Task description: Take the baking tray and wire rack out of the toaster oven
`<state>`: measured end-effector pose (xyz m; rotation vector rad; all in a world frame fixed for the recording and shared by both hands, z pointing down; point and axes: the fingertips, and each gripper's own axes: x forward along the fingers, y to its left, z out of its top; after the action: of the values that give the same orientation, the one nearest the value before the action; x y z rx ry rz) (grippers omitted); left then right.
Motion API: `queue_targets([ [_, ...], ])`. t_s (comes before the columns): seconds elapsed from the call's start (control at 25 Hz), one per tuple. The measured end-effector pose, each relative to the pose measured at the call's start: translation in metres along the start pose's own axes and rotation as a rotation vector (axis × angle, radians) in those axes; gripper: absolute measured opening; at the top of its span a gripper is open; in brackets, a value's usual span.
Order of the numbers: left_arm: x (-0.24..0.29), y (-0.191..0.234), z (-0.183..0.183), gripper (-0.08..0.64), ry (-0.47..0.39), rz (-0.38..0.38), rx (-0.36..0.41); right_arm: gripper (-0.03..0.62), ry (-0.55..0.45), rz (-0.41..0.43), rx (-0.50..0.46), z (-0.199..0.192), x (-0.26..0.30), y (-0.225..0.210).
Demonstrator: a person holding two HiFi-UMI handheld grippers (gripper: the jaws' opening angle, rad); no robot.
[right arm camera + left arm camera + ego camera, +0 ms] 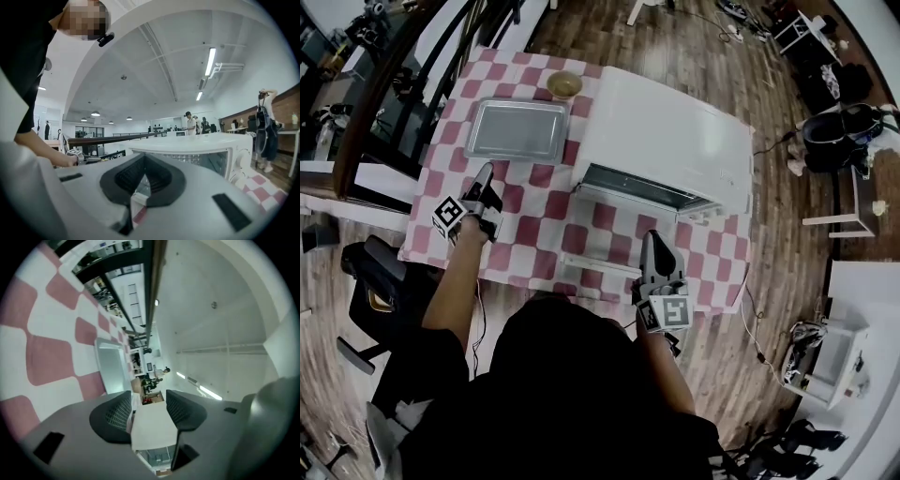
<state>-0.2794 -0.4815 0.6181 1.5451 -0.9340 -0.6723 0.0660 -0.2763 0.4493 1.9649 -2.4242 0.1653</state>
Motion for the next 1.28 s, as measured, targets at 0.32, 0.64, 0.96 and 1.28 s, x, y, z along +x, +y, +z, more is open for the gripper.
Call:
queue_targets([
  [0.32,-0.083,-0.206,-0.129,0.121,0.117,-0.426,0.759,0.003,-0.059,0.062,-0.045,0.001,-0.074,-0.011],
  [0.64,-0.17,-0.267,-0.298,-0.005,0.138,-0.436,1.35,0.003,-0.144,0.096,-0.138,0.024,-0.189,-0.03],
  [0.96,-0.252,-0.257,-0.412,-0.005,0.114,-0.362,1.413,0.003,-0.105,0.022,-0.173,0.01,-0.309,-0.071],
  [1.28,-0.298,-0.244,-0.468,0.009,0.206,-0.319,1.421,0.003,-0.039,-0.007,-0.127,-0.021,-0.376,-0.081],
])
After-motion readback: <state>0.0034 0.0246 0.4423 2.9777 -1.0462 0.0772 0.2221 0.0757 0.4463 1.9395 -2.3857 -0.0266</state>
